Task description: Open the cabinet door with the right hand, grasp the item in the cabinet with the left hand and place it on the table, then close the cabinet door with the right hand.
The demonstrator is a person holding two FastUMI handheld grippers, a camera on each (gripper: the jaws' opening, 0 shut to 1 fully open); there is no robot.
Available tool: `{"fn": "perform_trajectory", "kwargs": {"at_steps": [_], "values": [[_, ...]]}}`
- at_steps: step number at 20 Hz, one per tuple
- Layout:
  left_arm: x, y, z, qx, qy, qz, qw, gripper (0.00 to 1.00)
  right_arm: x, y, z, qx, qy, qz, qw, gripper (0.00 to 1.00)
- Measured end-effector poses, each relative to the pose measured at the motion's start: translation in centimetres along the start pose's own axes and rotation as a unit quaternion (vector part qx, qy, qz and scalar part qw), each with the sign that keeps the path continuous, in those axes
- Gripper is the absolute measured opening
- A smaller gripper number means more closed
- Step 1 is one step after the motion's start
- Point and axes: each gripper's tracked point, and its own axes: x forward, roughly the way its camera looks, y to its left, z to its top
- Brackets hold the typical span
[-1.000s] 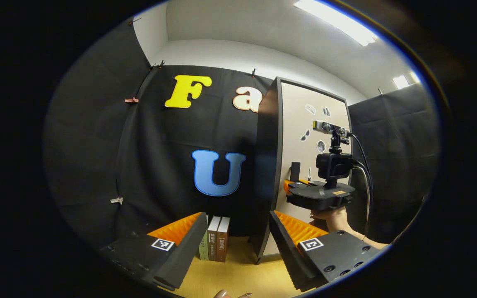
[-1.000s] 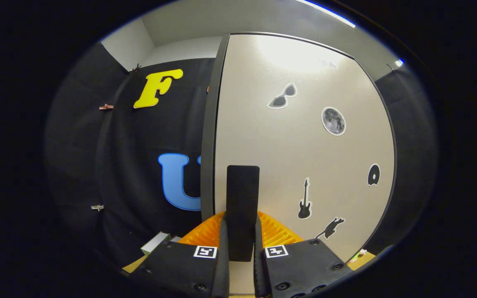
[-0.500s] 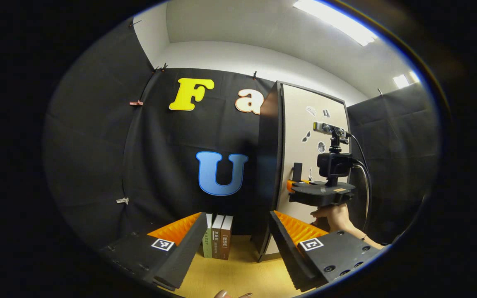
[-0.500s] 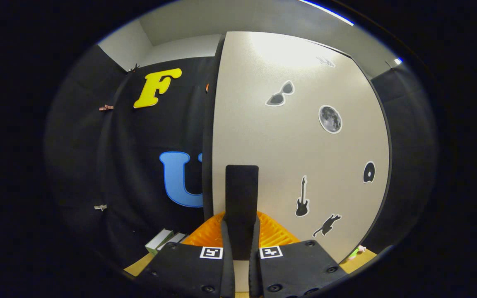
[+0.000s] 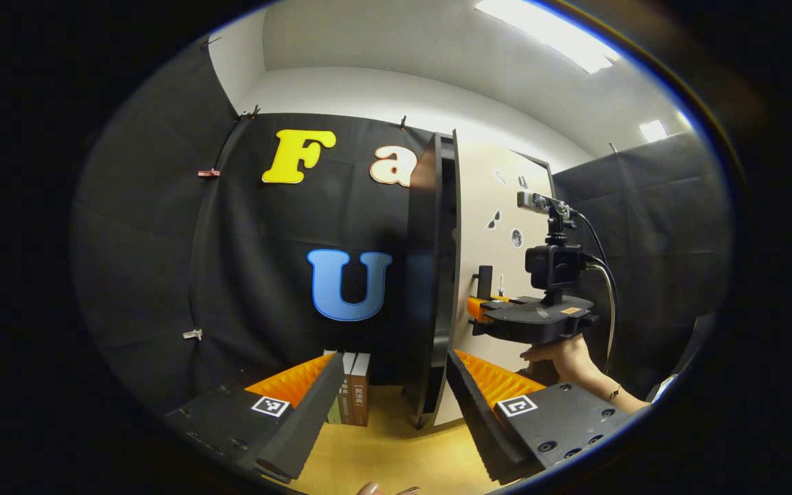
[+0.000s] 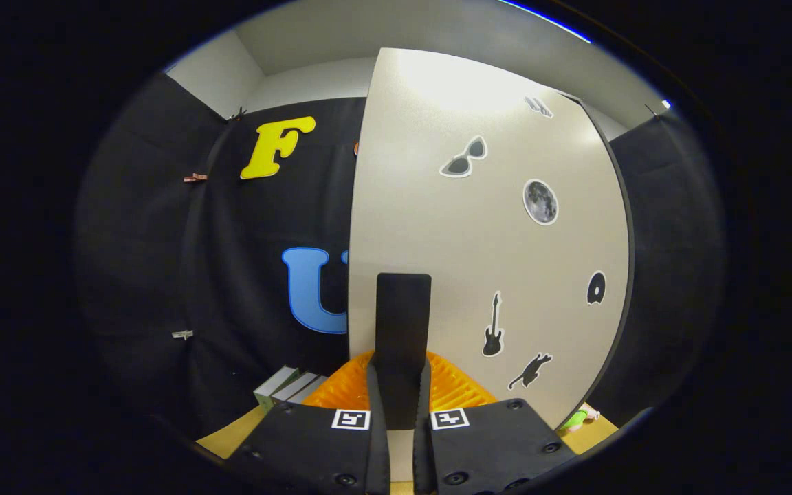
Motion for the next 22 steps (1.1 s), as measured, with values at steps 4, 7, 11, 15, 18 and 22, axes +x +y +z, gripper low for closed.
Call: {"fn": "perform_trajectory", "kwargs": {"at_steps": [4, 7, 11, 15, 18, 22], "values": [[-0.4, -2.4, 0.1, 0.002, -0.002, -0.025, 1.000, 0.94, -2.7, -0.5, 0.4, -0.004, 0.006, 0.017, 1.000, 0.17], [-0.6, -4.3, 0.3, 0.003, -0.004, -0.044, 0.999, 0.94, -4.6, -1.2, 0.7, -0.008, 0.007, 0.025, 1.000, 0.17], [-0.6, -6.5, 0.3, 0.001, -0.007, -0.065, 0.998, 0.94, -6.7, -2.3, 0.8, -0.010, 0.006, 0.037, 0.999, 0.17], [-0.5, -8.5, 0.2, 0.002, -0.002, -0.083, 0.997, 0.94, -8.7, -3.8, 1.0, -0.007, 0.007, 0.047, 0.999, 0.17], [-0.1, -10.0, 0.1, -0.004, -0.003, -0.102, 0.995, 0.94, -9.9, -5.1, 1.0, -0.009, 0.007, 0.045, 0.999, 0.17], [0.9, -11.6, 0.1, -0.006, 0.000, -0.133, 0.991, 0.94, -11.4, -7.0, 1.1, -0.006, 0.005, 0.041, 0.999, 0.17]]}}
